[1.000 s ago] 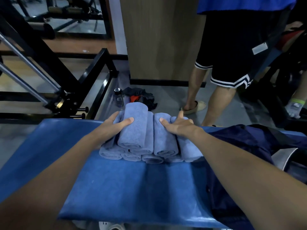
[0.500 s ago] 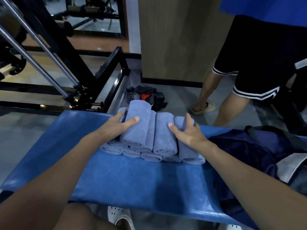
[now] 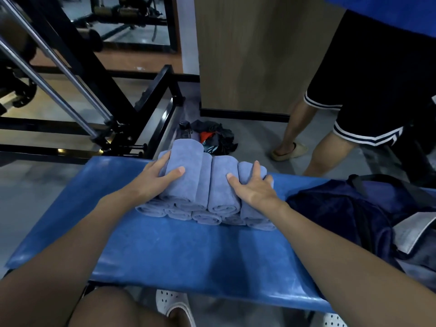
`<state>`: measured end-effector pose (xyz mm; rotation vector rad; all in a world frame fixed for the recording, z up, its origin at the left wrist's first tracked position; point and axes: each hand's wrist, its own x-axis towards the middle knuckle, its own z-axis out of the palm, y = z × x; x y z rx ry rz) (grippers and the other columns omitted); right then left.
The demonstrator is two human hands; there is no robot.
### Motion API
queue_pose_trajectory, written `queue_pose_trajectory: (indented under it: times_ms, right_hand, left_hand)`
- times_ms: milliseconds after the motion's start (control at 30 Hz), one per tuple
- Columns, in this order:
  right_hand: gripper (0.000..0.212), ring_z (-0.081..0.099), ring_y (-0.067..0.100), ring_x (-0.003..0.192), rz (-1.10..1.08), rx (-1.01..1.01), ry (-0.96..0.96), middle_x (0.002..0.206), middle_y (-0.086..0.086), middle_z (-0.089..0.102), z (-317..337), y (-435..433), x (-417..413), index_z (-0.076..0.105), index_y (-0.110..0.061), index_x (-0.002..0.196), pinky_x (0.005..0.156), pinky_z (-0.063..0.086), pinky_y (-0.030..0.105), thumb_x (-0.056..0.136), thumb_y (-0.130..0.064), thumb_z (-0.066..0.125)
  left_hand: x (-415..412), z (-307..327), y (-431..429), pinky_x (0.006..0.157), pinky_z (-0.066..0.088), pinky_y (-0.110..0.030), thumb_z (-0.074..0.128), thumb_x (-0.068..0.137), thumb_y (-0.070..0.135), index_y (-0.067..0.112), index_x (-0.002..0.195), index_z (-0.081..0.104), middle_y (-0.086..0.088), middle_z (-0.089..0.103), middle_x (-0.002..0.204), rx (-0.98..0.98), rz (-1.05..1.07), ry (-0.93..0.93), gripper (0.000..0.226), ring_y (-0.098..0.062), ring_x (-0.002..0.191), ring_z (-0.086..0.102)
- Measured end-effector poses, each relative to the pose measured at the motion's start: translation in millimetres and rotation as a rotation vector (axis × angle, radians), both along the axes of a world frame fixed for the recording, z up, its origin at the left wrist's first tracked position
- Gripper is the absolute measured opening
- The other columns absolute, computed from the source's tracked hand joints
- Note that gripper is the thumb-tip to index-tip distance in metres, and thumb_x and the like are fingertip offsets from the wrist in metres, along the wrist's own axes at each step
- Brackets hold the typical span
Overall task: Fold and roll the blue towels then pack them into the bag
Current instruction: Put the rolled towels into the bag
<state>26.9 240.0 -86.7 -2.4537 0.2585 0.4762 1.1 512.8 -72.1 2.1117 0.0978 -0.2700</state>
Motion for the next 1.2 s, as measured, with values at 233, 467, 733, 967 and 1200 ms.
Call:
queue_pose_trajectory:
  times_ms: [233, 467, 733, 967, 1200]
  right_hand:
    - [0.103, 0.026, 0.039, 0.140, -0.012, 0.047, 0.021, 0.159, 0.012, -0.003, 2.1, 23.8, -1.3, -0.015, -0.038, 0.152, 0.111, 0.030, 0.046, 0.077, -0.082, 0.042]
    - [0.087, 0.035, 0.038, 0.137, -0.071, 0.138, -0.014, 0.161, 0.014, 0.000, 21.9, -7.0, -13.7, -0.011, -0.038, 0.152, 0.109, 0.034, 0.044, 0.089, -0.069, 0.040]
    - [0.042, 0.056, 0.029, 0.110, -0.017, 0.057, -0.605, 0.119, 0.013, 0.059, 78.6, -106.9, -76.5, 0.047, -0.009, 0.132, 0.090, 0.046, 0.037, 0.095, -0.027, 0.053]
    - [0.043, 0.035, 0.032, 0.132, -0.271, -0.485, -0.514, 0.138, 0.004, 0.050, 74.7, -266.3, -140.1, 0.050, -0.027, 0.129, 0.104, 0.027, 0.052, 0.088, -0.041, 0.051]
    - [0.076, -0.001, 0.037, 0.148, -0.376, -0.301, -0.073, 0.162, 0.009, 0.002, -12.9, -357.6, -179.5, 0.030, -0.038, 0.145, 0.113, 0.016, 0.064, 0.081, -0.074, 0.049]
  left_hand:
    - [-6.0, 18.6, 4.5, 0.099, 0.035, -0.029, 0.055, 0.099, 0.042, 0.042, 0.151, 0.028, 0.023, 0.040, 0.131, 0.067, 0.084, -0.064, 0.059, -0.005, 0.120, 0.043]
    - [-5.7, 41.9, -24.9, 0.109, 0.033, -0.059, 0.044, 0.087, 0.072, 0.032, 0.141, 0.044, 0.004, 0.049, 0.141, 0.521, 0.107, -0.309, 0.067, -0.025, 0.131, 0.045]
    - [-32.7, 75.7, -217.3, 0.104, 0.042, -0.040, 0.053, 0.087, 0.044, 0.019, 0.130, 0.059, 0.001, 0.062, 0.127, 0.313, -0.288, -0.569, 0.050, -0.020, 0.120, 0.055]
    - [-57.6, 36.4, -341.6, 0.111, 0.038, -0.047, 0.051, 0.069, 0.084, 0.046, 0.138, 0.042, 0.006, 0.043, 0.145, 0.246, -0.524, -0.367, 0.079, -0.018, 0.136, 0.043]
    - [-61.6, 12.3, -371.8, 0.103, 0.038, -0.034, 0.073, 0.084, 0.042, 0.034, 0.118, 0.058, -0.002, 0.040, 0.133, 0.381, -0.520, -0.351, 0.039, -0.028, 0.124, 0.045]
